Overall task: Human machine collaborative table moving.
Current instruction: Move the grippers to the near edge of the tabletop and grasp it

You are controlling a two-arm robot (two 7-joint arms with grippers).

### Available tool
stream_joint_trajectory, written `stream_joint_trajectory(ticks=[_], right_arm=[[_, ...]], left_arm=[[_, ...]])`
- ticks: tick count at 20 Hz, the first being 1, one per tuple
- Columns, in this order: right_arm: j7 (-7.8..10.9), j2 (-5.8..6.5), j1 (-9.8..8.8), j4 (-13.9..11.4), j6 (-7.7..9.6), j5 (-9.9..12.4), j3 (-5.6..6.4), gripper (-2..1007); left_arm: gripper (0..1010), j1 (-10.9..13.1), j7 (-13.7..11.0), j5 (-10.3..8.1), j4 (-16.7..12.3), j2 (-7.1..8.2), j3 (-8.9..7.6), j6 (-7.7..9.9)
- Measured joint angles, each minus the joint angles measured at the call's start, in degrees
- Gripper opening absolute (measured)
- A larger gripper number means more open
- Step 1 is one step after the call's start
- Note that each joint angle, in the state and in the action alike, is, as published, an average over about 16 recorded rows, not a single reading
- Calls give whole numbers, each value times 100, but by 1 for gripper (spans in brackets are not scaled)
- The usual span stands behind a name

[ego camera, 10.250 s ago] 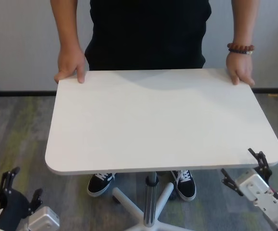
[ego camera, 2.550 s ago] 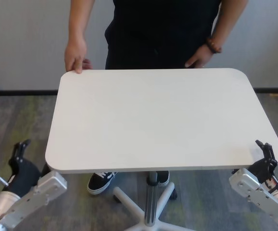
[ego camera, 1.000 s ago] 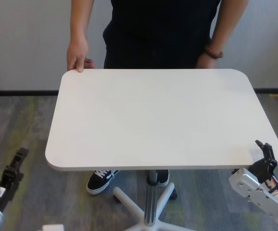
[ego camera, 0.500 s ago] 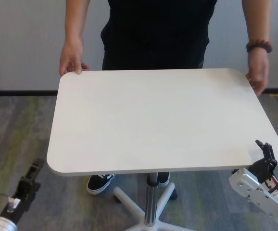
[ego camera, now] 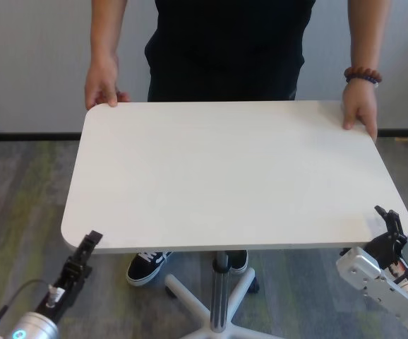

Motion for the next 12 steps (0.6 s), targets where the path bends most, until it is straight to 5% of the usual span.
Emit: stream_joint_trajectory(ticks=[12], right_arm=[[0, 0, 0, 0, 0, 0, 0, 1005]], left_arm=[[1000, -294, 31, 268, 664, -619, 76, -157]])
